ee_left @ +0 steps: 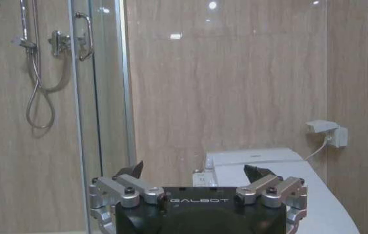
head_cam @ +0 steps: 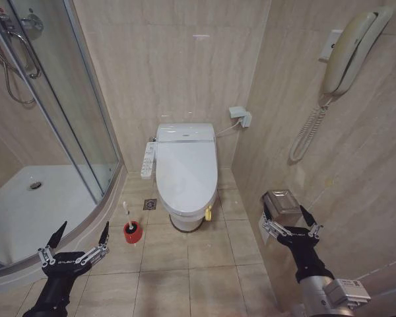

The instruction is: Open the toilet lid, clean the toilet bowl with a toilet brush, close the toilet lid, and flush.

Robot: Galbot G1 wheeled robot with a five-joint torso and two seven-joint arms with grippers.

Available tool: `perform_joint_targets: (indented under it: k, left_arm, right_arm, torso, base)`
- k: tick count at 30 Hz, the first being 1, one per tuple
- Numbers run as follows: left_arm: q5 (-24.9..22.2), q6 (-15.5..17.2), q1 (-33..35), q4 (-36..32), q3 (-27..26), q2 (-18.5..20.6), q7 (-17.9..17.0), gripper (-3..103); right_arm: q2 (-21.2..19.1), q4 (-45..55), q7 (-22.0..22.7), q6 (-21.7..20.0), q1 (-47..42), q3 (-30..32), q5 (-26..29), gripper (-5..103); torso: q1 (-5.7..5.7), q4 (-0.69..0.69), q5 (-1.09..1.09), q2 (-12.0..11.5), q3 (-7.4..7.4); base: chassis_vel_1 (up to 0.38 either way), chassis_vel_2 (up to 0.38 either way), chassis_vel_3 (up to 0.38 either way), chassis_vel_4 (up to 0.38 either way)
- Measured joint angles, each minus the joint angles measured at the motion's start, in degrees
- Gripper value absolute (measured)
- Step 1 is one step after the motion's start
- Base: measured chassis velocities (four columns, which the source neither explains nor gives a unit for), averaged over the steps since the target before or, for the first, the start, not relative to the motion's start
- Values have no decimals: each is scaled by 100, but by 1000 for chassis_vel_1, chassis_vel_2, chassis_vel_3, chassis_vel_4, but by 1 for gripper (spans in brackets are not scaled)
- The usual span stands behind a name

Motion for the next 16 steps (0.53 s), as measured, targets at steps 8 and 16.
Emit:
perform_joint_targets:
  k: [8, 16]
  left_arm:
    - [0, 0, 0, 0, 0, 0, 0, 100]
    - [0, 0, 0, 0, 0, 0, 0, 100]
  right_arm:
    - [0, 0, 0, 0, 0, 0, 0, 100]
    - [0, 0, 0, 0, 0, 0, 0, 100]
  torso:
    - [0, 0, 0, 0, 0]
    - [0, 0, 0, 0, 0]
  base:
    - [0, 0, 0, 0]
    - [0, 0, 0, 0]
